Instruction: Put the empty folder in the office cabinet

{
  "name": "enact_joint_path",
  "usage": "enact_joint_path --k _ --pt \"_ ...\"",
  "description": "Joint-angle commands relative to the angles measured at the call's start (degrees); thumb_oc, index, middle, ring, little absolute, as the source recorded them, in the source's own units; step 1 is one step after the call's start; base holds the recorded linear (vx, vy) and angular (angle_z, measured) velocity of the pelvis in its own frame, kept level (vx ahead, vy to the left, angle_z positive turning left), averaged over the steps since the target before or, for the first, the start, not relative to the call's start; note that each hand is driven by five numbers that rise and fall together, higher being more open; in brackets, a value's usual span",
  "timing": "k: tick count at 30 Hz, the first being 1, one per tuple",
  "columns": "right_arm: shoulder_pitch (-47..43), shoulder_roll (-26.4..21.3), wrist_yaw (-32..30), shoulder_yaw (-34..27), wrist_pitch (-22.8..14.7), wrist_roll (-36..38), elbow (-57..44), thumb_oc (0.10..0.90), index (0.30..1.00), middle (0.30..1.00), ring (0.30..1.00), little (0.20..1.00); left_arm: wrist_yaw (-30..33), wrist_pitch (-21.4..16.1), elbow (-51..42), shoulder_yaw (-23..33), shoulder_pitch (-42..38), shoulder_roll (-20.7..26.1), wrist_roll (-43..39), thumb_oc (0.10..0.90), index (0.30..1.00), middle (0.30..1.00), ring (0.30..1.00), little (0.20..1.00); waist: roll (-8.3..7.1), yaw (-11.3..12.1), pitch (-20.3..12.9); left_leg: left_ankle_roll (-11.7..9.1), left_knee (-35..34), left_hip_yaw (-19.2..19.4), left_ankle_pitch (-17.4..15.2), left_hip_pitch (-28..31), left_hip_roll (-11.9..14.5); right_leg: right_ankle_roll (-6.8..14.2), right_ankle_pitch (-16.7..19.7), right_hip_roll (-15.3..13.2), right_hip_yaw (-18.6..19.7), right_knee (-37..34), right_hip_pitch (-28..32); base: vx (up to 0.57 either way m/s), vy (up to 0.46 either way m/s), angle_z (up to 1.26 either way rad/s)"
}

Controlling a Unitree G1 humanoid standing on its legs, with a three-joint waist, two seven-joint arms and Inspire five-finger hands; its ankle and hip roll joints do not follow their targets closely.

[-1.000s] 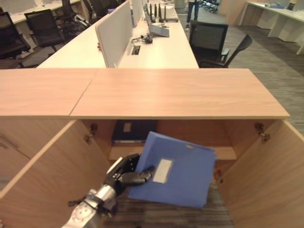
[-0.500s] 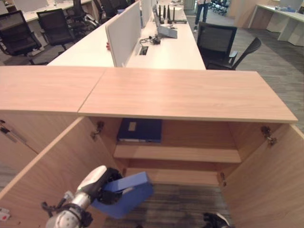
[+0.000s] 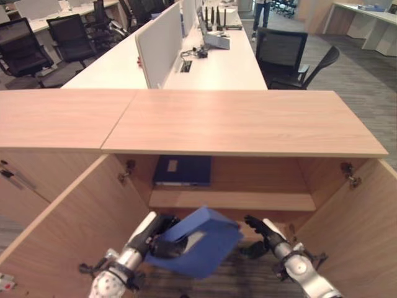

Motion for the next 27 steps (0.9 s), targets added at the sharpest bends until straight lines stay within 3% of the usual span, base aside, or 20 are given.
enact_joint_path --k 1,16,27 --pt "-7.4 0.2 -1.0 1.7 -5.1 -1.9 -5.6 0.800 0.900 0.900 0.900 0.900 1.7 -4.6 -8.4 3.1 -6.0 0.4 -4.6 0.400 0.300 0.300 0.300 0.300 -1.99 -0.4 0.1 -0.9 -0.4 -3.2 -4.9 2.3 0.2 2.1 0.4 -2.0 2.1 0.1 -0.8 0.00 0.000 0.00" --pt "-9.2 0.8 1.7 6.9 -6.0 -1.9 -8.4 0.800 0.900 0.900 0.900 0.900 2.5 -6.1 -10.5 0.4 -11.0 2.5 3.1 0.400 0.300 0.300 0.300 0.300 -2.10 -0.2 -0.3 -1.2 -0.4 -3.1 -4.7 2.3 0.4 2.1 0.2 -2.0 1.8 0.1 -0.6 0.00 0.000 0.00" --pt "-11.1 2.2 1.2 7.8 -5.9 -0.7 -5.8 0.800 0.900 0.900 0.900 0.900 1.2 -6.3 -11.2 -3.3 -14.3 3.1 -2.3 0.400 0.300 0.300 0.300 0.300 -2.10 -0.2 -0.7 -1.1 -0.4 -3.2 -4.6 2.2 0.3 2.2 0.4 -2.0 1.8 0.1 -0.7 0.00 0.000 0.00"
